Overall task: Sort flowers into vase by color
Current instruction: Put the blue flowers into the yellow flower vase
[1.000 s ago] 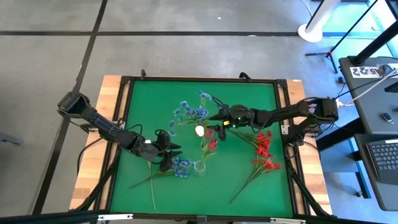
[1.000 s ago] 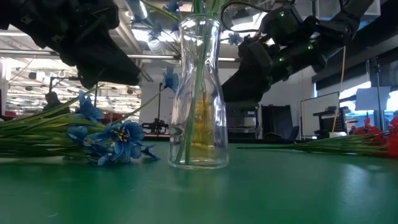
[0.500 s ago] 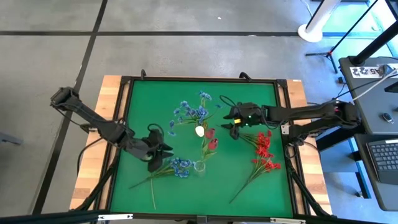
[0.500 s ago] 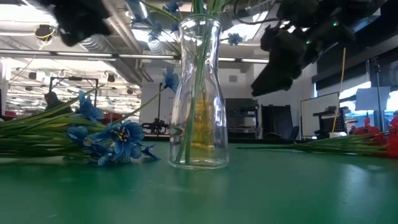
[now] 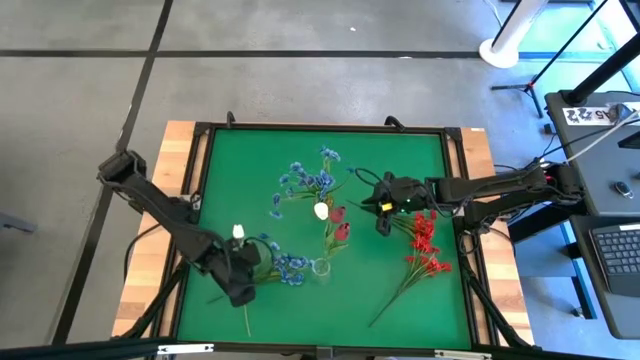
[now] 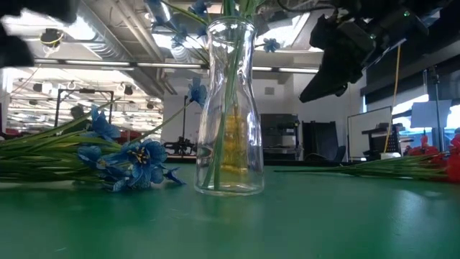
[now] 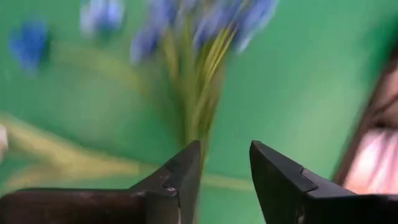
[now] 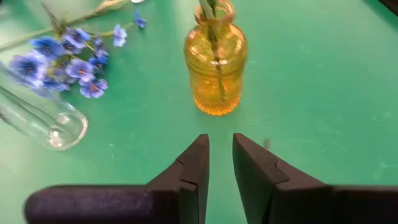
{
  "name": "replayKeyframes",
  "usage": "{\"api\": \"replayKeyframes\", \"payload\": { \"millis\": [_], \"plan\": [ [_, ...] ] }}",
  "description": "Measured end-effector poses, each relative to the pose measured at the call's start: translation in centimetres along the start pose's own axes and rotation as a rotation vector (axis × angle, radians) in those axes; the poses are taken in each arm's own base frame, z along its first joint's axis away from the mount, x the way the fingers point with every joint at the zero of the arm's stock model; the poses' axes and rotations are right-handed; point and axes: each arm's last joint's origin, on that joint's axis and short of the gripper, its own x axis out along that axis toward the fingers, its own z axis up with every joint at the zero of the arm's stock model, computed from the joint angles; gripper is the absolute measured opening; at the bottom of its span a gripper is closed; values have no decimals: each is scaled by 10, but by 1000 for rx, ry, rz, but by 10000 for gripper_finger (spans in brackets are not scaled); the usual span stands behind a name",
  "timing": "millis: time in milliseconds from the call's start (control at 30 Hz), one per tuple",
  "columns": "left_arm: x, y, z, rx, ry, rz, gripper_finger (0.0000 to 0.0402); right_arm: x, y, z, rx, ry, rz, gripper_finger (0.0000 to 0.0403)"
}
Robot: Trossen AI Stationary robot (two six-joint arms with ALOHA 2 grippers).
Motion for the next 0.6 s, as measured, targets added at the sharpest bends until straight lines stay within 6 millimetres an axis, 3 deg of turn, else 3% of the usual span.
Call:
{"api": "replayKeyframes", "payload": {
  "millis": [200, 600],
  "plan": [
    [17, 1, -6, -16, 87, 82, 188, 0, -1, -1, 1, 7, -29, 80],
    [23, 6, -1, 11, -23, 129, 241, 0, -1, -1, 1, 6, -29, 83]
  ]
}}
